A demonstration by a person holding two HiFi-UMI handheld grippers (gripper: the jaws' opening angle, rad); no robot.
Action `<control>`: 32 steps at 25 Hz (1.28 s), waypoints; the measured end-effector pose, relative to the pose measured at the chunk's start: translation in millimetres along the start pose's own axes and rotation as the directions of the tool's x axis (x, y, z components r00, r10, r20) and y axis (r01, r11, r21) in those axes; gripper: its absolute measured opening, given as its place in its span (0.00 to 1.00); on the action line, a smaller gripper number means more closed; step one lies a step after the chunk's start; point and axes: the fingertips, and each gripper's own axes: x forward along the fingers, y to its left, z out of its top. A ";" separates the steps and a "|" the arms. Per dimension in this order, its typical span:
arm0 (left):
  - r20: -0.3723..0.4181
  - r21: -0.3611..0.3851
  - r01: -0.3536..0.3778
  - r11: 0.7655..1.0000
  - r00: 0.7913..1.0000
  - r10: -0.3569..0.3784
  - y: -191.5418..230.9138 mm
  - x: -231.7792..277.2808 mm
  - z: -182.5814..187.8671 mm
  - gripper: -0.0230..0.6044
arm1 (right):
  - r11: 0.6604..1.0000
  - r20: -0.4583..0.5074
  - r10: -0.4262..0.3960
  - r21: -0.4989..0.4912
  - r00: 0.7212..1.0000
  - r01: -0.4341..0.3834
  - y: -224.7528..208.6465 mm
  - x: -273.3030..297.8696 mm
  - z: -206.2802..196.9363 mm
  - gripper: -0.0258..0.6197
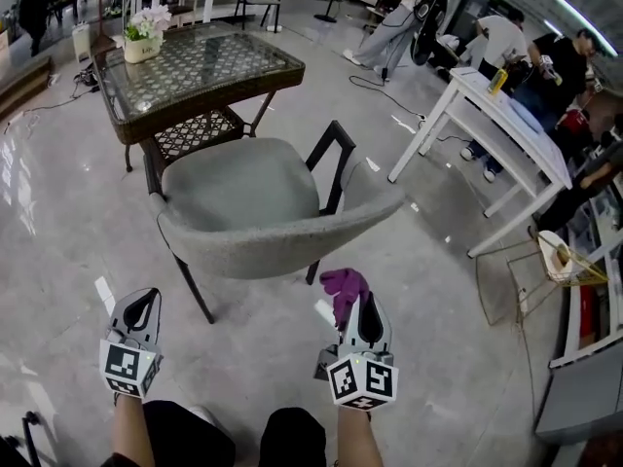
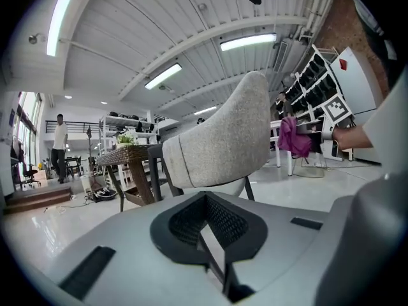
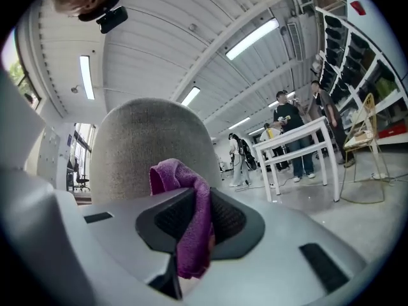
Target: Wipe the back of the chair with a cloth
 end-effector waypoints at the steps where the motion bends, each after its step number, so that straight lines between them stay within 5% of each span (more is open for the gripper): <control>1: -0.008 -0.005 -0.001 1.000 1.000 0.001 4.4 -1.2 5.8 0.05 | 1.000 -0.007 -0.007 -0.001 1.000 0.007 0.2 -3.0 5.0 0.16; 8: -0.038 -0.036 -0.025 0.999 0.999 0.023 39.2 -25.4 80.8 0.05 | 0.995 -0.047 -0.029 0.089 0.998 0.033 26.0 -20.7 70.2 0.16; 16: -0.022 -0.047 -0.032 0.998 0.999 0.031 53.7 -63.6 210.4 0.05 | 0.996 -0.097 -0.036 0.084 0.995 0.044 47.2 -42.5 180.8 0.16; 32: 0.079 -0.081 0.069 0.994 0.995 -0.062 -1.8 -120.5 459.3 0.05 | 0.999 -0.141 -0.019 0.027 0.990 0.023 45.2 -97.1 409.8 0.16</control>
